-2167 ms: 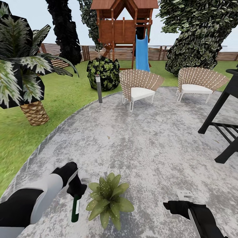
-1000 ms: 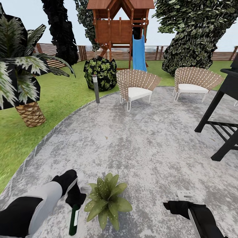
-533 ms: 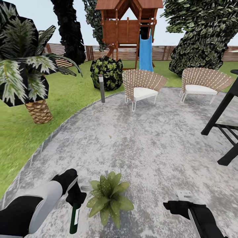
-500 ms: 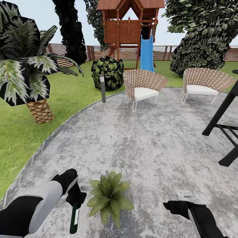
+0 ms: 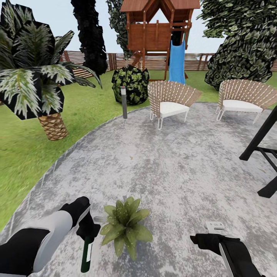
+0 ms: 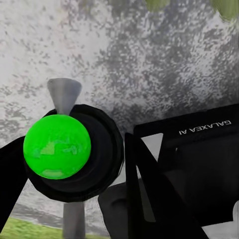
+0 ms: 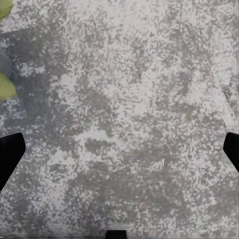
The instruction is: Pick up the pesticide atomizer in the garden and spray insectifuge to fully cover both potted plants in the garden.
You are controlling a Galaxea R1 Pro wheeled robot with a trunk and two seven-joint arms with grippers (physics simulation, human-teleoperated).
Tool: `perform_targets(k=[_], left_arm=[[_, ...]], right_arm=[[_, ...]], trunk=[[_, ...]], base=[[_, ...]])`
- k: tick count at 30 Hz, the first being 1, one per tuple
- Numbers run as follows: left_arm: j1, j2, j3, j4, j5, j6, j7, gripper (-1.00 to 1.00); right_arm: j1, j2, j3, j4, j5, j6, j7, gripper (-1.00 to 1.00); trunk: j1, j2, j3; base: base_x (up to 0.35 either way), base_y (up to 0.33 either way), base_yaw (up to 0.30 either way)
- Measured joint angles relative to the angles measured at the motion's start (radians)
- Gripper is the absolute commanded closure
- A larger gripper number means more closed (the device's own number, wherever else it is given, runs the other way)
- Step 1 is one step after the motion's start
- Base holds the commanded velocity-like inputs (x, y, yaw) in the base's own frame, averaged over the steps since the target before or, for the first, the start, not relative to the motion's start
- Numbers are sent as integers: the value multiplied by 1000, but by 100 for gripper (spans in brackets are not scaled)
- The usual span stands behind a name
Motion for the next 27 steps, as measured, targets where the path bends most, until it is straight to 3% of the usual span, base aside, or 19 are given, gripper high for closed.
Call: perform_targets(k=[8, 27], left_arm=[[0, -1, 0, 0, 1, 0, 0, 100], [38, 0, 1, -1, 1, 0, 0, 100]], right_arm=[[0, 0, 0, 1, 4, 0, 0, -100], [0, 0, 0, -1, 6, 0, 0, -100]], trunk=[[0, 0, 0], [-1, 0, 4]], base=[[-223, -202, 84], [4, 0, -60]])
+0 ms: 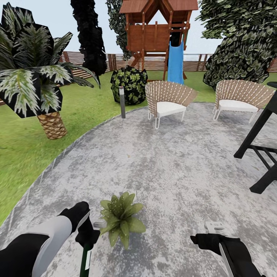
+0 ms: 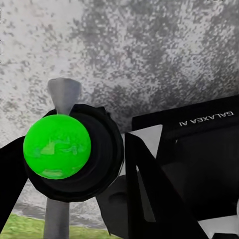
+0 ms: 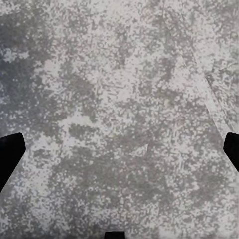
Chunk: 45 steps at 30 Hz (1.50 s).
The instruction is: Pick up the pesticide atomizer in the garden and spray insectifuge to fully cover both potted plants in the garden.
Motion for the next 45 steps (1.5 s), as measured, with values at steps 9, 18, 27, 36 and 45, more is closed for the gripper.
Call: perform_targets(k=[9, 18, 27, 36, 45], left_arm=[[-2, 0, -7, 0, -4, 0, 0, 100], [-41, 0, -7, 0, -3, 0, 0, 100], [24, -1, -5, 0, -4, 0, -1, 100], [48, -1, -5, 0, -3, 0, 2, 100], [31, 0, -7, 0, -4, 0, 2, 100]], right_arm=[[-1, 0, 0, 1, 0, 0, 0, -100], [0, 0, 1, 1, 0, 0, 0, -100], [0, 2, 2, 3, 0, 0, 0, -100], [-1, 2, 2, 3, 0, 0, 0, -100], [0, 2, 2, 1, -4, 0, 0, -100]], trunk=[[0, 0, 0], [0, 0, 0], [0, 0, 0], [0, 0, 0], [0, 0, 0]], base=[[85, 59, 0], [1, 1, 0], [0, 0, 0], [153, 38, 0], [23, 4, 0]])
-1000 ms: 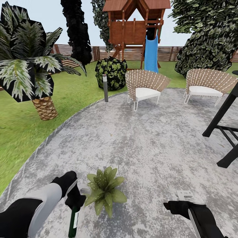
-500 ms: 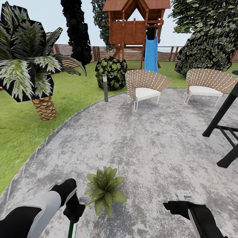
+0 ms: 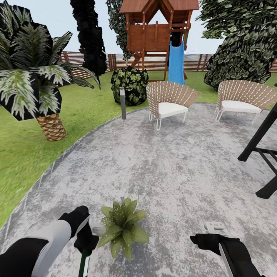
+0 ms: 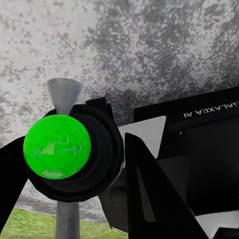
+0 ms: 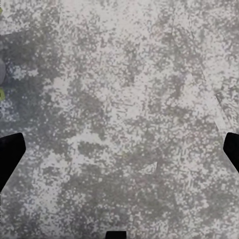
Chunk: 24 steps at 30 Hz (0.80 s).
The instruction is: Pick up the pesticide atomizer in the garden and spray insectifuge to fully cover both potted plants in the garden.
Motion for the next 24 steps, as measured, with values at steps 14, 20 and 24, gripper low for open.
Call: perform_targets(k=[14, 20, 24], left_arm=[[27, 2, 4, 2, 1, 0, -4, 100], [48, -1, 5, 0, 2, 0, -2, 100], [48, -1, 3, 0, 0, -1, -1, 100]], right_arm=[[0, 0, 0, 1, -4, 0, 0, -100], [-1, 0, 0, 1, 2, 0, 0, -100], [-1, 0, 0, 1, 2, 0, 0, -100]], trunk=[[0, 0, 0], [0, 0, 0], [0, 0, -1]], base=[[0, 0, 0], [0, 0, 65], [0, -52, 161]])
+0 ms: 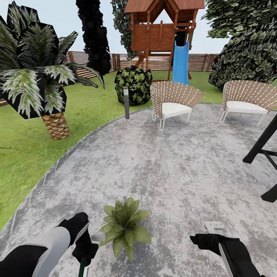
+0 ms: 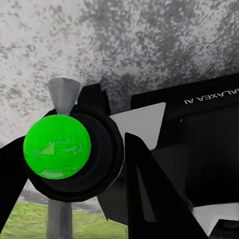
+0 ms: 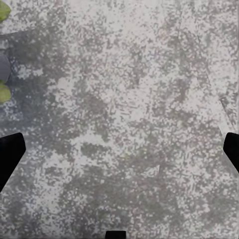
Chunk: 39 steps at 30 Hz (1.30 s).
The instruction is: Pick up the pesticide atomizer in the garden and spray insectifuge to fully cover both potted plants in the garden.
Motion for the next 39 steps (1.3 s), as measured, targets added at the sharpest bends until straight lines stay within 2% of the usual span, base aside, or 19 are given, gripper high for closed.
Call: perform_targets(k=[9, 23, 28, 33, 39], left_arm=[[0, 0, 1, 0, 1, 0, 1, 100], [0, 0, 1, 0, 1, 0, 1, 100], [0, 0, 1, 0, 1, 0, 1, 100], [0, 0, 1, 0, 1, 0, 1, 100], [0, 0, 0, 0, 1, 0, 1, 100]], right_arm=[[0, 0, 0, -1, 0, 0, 0, -100], [0, 0, 2, 0, 2, 0, 0, -100], [1, 0, 1, 0, 2, 0, 0, -100], [1, 0, 1, -1, -4, 0, 0, -100], [0, 0, 1, -1, -2, 0, 0, -100]], trunk=[[0, 0, 0], [0, 0, 0], [0, 0, 0], [0, 0, 0], [0, 0, -1]], base=[[0, -218, 31], [0, -61, 236], [0, -298, 38], [0, -62, 19], [0, -86, 231]])
